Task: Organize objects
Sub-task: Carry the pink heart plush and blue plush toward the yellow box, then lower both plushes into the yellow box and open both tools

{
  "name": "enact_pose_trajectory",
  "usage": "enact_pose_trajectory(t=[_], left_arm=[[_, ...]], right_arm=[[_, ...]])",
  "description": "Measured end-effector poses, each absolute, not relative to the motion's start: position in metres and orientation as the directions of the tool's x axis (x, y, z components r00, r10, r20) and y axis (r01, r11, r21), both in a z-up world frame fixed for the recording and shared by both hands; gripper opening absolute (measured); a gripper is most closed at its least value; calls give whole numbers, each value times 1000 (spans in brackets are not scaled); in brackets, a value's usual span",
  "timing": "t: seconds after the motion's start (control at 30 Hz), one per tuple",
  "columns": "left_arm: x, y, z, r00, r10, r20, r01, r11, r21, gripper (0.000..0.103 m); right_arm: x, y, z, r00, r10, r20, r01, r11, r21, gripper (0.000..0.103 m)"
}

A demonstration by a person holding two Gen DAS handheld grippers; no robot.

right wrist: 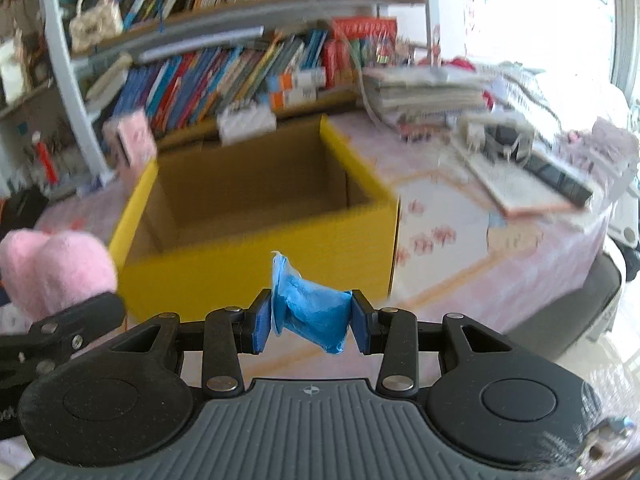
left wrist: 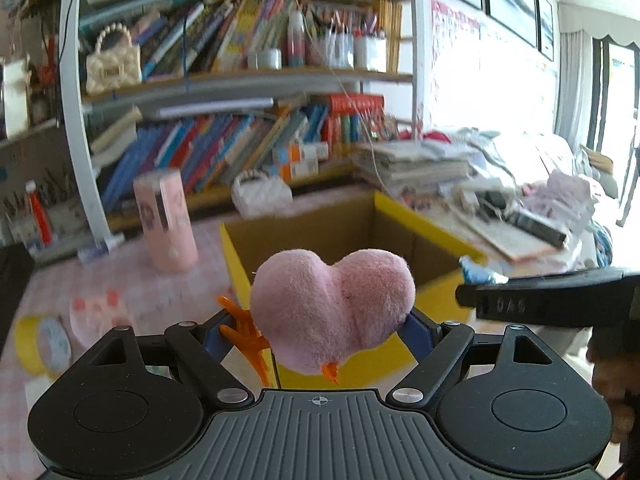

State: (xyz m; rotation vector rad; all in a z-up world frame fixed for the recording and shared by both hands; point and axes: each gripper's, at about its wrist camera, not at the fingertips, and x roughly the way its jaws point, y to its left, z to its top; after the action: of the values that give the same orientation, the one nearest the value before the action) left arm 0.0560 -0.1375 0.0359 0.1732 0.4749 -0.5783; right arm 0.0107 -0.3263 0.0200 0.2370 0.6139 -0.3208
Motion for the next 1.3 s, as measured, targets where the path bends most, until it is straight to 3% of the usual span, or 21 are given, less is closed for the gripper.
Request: enact_pose_trajectory(t=[0.2,0.37,0.93,1.3], left_arm=[[89,-164,40,748,-464,-475,539,842,27,85],[115,-186,32,745,-428,-511,509,860,22,85],[174,-230,-12,667,-275,-693,467,879,100,85],[180,-242,-16,617,-240,-749,502,853,140,85]], right_arm=[[52,-354,46,829,-213,-518,316,941,118,37],[88,-371,48,841,-162,-517,245,965,97,37],[197,-386,3,709,58,-703,-38,998,44,38],[225,-379,-17,574,115,-810,-168,986,21,38]])
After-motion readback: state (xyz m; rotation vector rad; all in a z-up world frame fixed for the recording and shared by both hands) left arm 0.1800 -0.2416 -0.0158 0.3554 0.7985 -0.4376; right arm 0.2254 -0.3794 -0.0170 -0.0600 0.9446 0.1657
